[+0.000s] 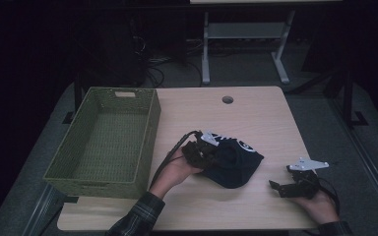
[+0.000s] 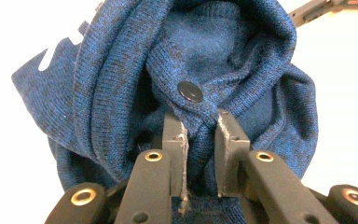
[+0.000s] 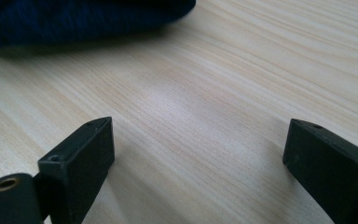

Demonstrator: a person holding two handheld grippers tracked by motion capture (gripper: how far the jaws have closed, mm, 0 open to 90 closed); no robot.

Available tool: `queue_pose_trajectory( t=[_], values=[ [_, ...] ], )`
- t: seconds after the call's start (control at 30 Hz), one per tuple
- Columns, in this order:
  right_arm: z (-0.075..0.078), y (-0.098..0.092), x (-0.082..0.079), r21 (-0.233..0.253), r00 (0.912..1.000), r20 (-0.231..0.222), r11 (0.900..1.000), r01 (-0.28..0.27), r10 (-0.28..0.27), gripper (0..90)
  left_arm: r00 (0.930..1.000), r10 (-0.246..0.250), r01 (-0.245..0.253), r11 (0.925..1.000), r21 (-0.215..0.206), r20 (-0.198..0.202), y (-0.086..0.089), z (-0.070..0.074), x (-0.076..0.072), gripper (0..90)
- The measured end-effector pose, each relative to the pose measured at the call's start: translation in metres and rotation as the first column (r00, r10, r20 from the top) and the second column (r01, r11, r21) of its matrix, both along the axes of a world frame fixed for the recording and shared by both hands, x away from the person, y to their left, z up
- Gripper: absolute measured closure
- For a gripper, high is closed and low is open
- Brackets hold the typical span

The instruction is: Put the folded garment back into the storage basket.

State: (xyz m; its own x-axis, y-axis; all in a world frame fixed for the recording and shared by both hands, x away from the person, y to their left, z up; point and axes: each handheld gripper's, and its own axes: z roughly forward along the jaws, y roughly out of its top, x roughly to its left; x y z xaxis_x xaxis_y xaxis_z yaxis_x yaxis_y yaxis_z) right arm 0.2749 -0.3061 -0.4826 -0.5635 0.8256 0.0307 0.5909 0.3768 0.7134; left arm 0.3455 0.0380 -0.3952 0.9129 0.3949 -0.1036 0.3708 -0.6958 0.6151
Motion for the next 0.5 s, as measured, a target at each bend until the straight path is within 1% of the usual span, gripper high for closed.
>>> queue_pose_trajectory(
  t=[0.07,0.1,0.13,0.17,0.2,0.23,0.3,0.33,0.37,0.4,0.43,0.5],
  values=[
    [0.0,0.0,0.0,0.0,1.0,0.0,1.0,0.0,0.0,8.5,1.0,0.001,-0.001,1.0,-0.008,-0.001,0.001,0.004,0.0,76.4],
    [0.0,0.0,0.0,0.0,1.0,0.0,1.0,0.0,0.0,8.5,1.0,0.003,-0.003,0.9998,-0.02,-0.001,0.001,0.006,0.001,76.4],
    [0.0,0.0,0.0,0.0,1.0,0.0,1.0,0.0,0.0,8.5,1.0,-0.002,0.002,0.9999,-0.017,-0.004,0.002,0.008,0.001,76.4],
    [0.0,0.0,0.0,0.0,1.0,0.0,1.0,0.0,0.0,8.5,1.0,0.0,-0.001,0.9996,-0.027,-0.003,0.002,0.01,0.001,76.4],
    [0.0,0.0,0.0,0.0,1.0,0.0,1.0,0.0,0.0,8.5,1.0,-0.001,0.001,0.9996,-0.027,-0.001,0.002,0.012,0.002,76.4],
    [0.0,0.0,0.0,0.0,1.0,0.0,1.0,0.0,0.0,8.5,1.0,0.002,-0.002,0.9994,-0.036,-0.006,0.003,0.014,0.002,76.4],
    [0.0,0.0,0.0,0.0,1.0,0.0,1.0,0.0,0.0,8.5,1.0,0.002,-0.002,0.9994,-0.034,-0.004,0.004,0.017,0.003,76.4],
    [0.0,0.0,0.0,0.0,1.0,0.0,1.0,0.0,0.0,8.5,1.0,0.005,-0.005,0.9991,-0.043,-0.004,0.005,0.021,0.004,76.3],
    [0.0,0.0,0.0,0.0,1.0,-0.001,1.0,0.0,0.0,8.5,1.0,0.0,0.0,0.9993,-0.038,0.001,0.006,0.024,0.005,76.2],
    [0.0,0.0,0.0,0.0,1.0,0.0,1.0,0.0,0.0,8.5,1.0,0.003,-0.003,0.999,-0.044,0.002,0.007,0.027,0.006,76.2],
    [0.0,0.0,0.0,0.0,1.0,0.0,1.0,0.0,0.0,8.5,1.0,0.003,-0.003,0.999,-0.044,0.002,0.007,0.027,0.006,76.2],
    [0.0,0.0,0.0,0.0,1.0,-0.001,1.0,0.0,0.0,8.5,0.9999,0.006,-0.005,0.9988,-0.05,0.009,0.01,0.034,0.007,76.2]
  ],
)
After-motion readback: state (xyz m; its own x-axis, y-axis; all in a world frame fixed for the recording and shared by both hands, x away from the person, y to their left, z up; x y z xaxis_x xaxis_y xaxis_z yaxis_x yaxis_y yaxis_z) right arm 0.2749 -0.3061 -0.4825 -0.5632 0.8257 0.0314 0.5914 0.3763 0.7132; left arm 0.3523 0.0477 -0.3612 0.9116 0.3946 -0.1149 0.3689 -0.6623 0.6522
